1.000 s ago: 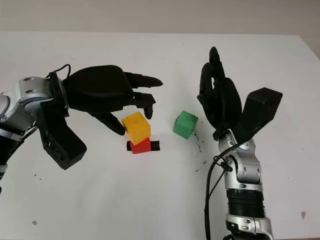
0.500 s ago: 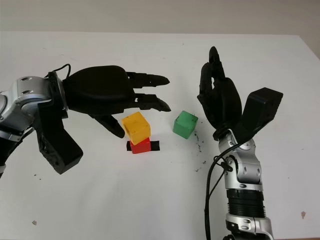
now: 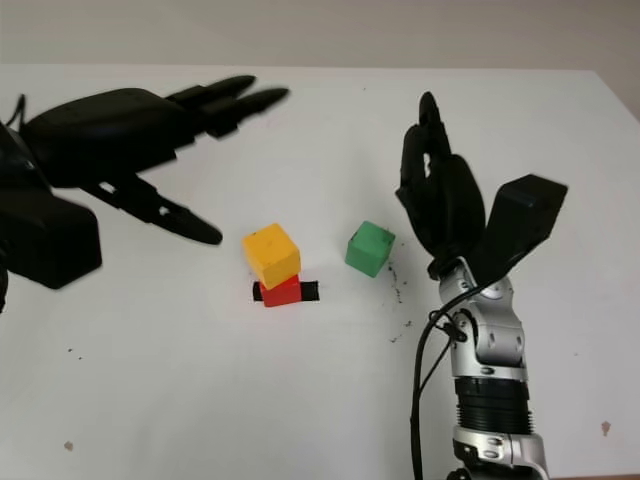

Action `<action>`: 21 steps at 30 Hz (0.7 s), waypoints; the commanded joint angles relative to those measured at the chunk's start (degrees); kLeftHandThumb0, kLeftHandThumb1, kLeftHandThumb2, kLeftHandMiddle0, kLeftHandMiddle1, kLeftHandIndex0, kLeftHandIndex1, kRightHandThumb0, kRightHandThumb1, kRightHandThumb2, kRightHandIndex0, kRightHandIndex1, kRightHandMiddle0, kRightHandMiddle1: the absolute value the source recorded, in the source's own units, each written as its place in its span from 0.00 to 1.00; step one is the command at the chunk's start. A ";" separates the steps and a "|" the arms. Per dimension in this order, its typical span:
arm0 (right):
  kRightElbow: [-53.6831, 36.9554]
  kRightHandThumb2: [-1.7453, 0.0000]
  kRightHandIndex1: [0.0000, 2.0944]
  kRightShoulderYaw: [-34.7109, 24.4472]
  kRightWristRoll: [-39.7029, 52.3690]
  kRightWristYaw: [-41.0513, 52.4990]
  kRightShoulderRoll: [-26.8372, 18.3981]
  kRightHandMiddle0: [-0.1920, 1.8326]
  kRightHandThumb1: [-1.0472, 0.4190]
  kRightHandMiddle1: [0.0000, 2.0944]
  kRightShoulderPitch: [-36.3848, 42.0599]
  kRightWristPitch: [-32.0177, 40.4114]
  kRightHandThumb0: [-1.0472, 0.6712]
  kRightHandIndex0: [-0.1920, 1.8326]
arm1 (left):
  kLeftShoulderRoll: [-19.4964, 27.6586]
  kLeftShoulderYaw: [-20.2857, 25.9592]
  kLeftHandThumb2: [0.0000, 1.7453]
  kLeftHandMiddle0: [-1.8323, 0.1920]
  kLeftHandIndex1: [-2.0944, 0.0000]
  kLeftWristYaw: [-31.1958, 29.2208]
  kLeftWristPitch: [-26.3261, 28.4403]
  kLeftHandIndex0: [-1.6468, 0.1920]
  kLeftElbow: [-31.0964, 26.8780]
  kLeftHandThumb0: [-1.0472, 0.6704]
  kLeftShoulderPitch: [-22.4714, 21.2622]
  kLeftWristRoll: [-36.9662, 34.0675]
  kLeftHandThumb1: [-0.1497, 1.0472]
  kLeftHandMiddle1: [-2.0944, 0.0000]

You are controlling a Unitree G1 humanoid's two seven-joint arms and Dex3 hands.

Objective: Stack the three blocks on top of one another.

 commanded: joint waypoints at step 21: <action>13.80 0.98 0.06 15.50 -28.27 25.72 -30.39 0.20 0.18 0.06 -24.03 -25.46 0.19 0.14 | -27.50 14.66 0.40 1.00 1.00 29.26 5.97 1.00 -1.27 0.15 22.44 -20.46 1.00 1.00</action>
